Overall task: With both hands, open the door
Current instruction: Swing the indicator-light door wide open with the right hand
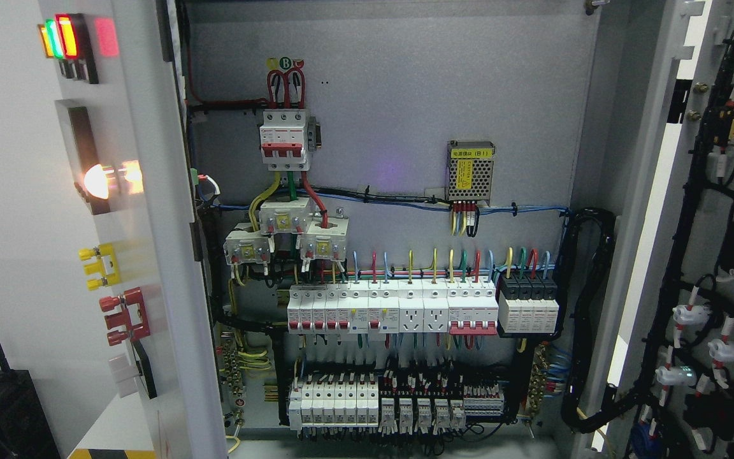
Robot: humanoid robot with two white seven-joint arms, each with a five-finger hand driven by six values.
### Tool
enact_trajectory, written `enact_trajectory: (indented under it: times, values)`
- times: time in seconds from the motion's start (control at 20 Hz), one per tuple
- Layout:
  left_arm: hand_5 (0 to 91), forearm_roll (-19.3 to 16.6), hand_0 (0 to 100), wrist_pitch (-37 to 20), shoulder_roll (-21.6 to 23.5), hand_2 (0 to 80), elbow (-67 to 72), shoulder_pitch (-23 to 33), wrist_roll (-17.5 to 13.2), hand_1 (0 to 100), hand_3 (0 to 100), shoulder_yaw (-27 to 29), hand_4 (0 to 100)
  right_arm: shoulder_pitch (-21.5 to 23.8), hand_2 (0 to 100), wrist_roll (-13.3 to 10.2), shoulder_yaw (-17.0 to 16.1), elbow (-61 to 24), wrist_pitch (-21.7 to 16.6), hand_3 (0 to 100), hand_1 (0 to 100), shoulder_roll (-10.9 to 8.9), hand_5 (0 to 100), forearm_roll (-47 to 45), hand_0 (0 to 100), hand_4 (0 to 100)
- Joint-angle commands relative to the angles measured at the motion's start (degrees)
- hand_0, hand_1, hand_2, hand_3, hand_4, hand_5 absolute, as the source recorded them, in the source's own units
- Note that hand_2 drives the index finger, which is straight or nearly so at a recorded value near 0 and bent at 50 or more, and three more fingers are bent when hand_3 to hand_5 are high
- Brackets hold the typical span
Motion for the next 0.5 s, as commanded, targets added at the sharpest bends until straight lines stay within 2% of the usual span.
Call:
enact_trajectory:
  times: [0.0,0.45]
  values:
    - [0.0,0.00,0,0.04,-1.67,0.0,-1.67,0.04,0.04,0,0,0.00,0,0.08,0,-1.37,2.09,-0.41,-0.05,0,0,-1.84,0,0.11,38,0]
    - [0.0,0.00,0,0.05,-1.58,0.0,-1.67,0.04,0.04,0,0,0.00,0,0.08,0,-1.55,4.03,-1.29,-0.31,0,0,-1.40,0,0.20,38,0]
